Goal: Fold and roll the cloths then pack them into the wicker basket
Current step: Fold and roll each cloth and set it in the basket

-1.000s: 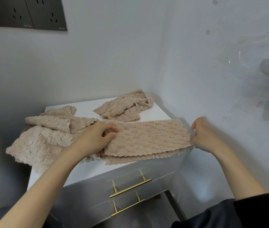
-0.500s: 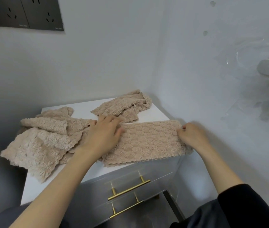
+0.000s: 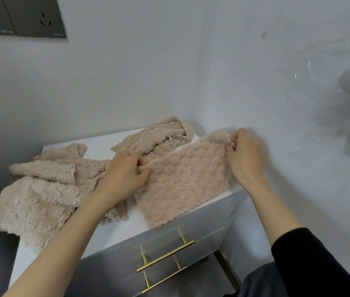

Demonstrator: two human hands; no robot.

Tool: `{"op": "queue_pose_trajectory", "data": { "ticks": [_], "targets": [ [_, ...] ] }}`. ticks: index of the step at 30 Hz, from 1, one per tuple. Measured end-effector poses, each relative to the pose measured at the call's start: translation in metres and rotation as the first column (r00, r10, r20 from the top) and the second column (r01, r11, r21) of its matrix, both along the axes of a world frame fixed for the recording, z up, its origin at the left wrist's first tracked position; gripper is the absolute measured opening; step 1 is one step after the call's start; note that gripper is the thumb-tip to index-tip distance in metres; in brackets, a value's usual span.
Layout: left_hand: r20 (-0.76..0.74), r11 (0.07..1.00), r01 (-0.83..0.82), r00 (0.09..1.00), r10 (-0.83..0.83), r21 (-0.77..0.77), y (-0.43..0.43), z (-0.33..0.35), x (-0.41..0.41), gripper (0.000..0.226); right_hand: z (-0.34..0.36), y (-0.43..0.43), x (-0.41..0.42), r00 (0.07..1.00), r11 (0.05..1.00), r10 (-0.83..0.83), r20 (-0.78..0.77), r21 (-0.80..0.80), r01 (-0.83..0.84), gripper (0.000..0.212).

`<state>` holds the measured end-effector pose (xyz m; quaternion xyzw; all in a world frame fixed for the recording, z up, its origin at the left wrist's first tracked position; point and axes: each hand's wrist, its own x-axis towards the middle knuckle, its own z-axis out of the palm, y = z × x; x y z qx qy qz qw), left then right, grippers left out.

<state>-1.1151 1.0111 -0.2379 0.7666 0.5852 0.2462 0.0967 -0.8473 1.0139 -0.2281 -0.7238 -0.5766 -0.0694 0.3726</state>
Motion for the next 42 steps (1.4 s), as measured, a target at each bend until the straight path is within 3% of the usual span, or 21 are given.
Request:
{"op": "queue_pose_trajectory", "data": {
  "ticks": [5,8,11,13,15,18,21,22,24,25,26,28,31,34,37,42],
  "targets": [
    [0.186,0.975,0.104,0.980,-0.067,-0.196,-0.013,0.003,0.001,0.017,-0.001,0.028,-0.022,0.927,0.993,0.097,-0.361,0.092,-0.068,0.015],
    [0.364,0.930,0.113,0.931,0.024,-0.349,-0.011,0.005,0.007,0.019,0.006,0.040,-0.041,0.889,0.958,0.283,-0.361,0.143,-0.247,0.030],
    [0.573,0.810,0.191,0.793,0.206,-0.555,-0.013,0.006,0.015,0.021,0.007,0.042,-0.062,0.708,0.818,0.553,-0.439,0.126,-0.561,0.053],
    [0.678,0.703,0.323,0.671,0.302,-0.633,-0.016,0.006,0.018,0.020,0.002,0.041,-0.070,0.640,0.737,0.620,-0.453,0.057,-0.674,0.068],
    [0.696,0.686,0.362,0.654,0.296,-0.631,-0.018,0.002,0.016,0.022,-0.003,0.039,-0.070,0.625,0.697,0.642,-0.443,-0.001,-0.717,0.078],
    [0.650,0.756,0.263,0.711,0.269,-0.600,-0.021,-0.005,0.014,0.030,-0.003,0.033,-0.063,0.702,0.723,0.613,-0.362,-0.102,-0.684,0.065],
    [0.652,0.781,0.240,0.712,0.262,-0.576,-0.028,-0.009,0.014,0.034,0.000,0.022,-0.056,0.765,0.754,0.571,-0.298,-0.177,-0.632,0.029],
    [0.605,0.832,0.194,0.771,0.198,-0.520,-0.032,-0.010,0.014,0.033,0.002,0.015,-0.056,0.765,0.746,0.582,-0.276,-0.194,-0.638,0.021],
    [0.279,0.968,0.018,0.959,0.054,-0.249,-0.038,-0.014,0.013,0.035,0.004,0.000,-0.055,0.746,0.705,0.621,-0.241,-0.245,-0.666,0.010],
    [0.104,0.997,-0.031,0.994,0.039,-0.075,-0.039,-0.015,0.011,0.038,0.004,-0.008,-0.055,0.737,0.683,0.635,-0.233,-0.277,-0.676,0.008],
    [0.014,0.999,-0.031,0.999,0.030,0.038,-0.041,-0.014,0.009,0.038,0.006,-0.017,-0.055,0.732,0.666,0.643,-0.226,-0.306,-0.680,0.010],
    [-0.017,0.991,0.051,0.999,-0.049,0.127,-0.042,-0.011,0.005,0.031,0.009,-0.032,-0.051,0.713,0.622,0.659,-0.239,-0.359,-0.696,0.020],
    [-0.105,0.963,0.232,0.970,-0.218,0.140,-0.041,-0.009,-0.003,0.016,0.010,-0.050,-0.041,0.675,0.512,0.716,-0.179,-0.522,-0.682,0.037],
    [-0.153,0.936,0.351,0.926,-0.344,0.020,-0.044,-0.009,-0.010,0.023,0.004,-0.060,-0.035,0.692,0.509,0.721,-0.034,-0.651,-0.563,0.050],
    [-0.158,0.924,0.377,0.911,-0.382,-0.063,-0.048,-0.011,-0.014,0.035,0.002,-0.062,-0.032,0.703,0.557,0.711,-0.030,-0.586,-0.588,0.039],
    [-0.194,0.926,0.376,0.907,-0.375,-0.034,-0.050,-0.013,-0.017,0.047,0.002,-0.063,-0.017,0.736,0.618,0.669,-0.104,-0.472,-0.629,0.005]
  ]
}}
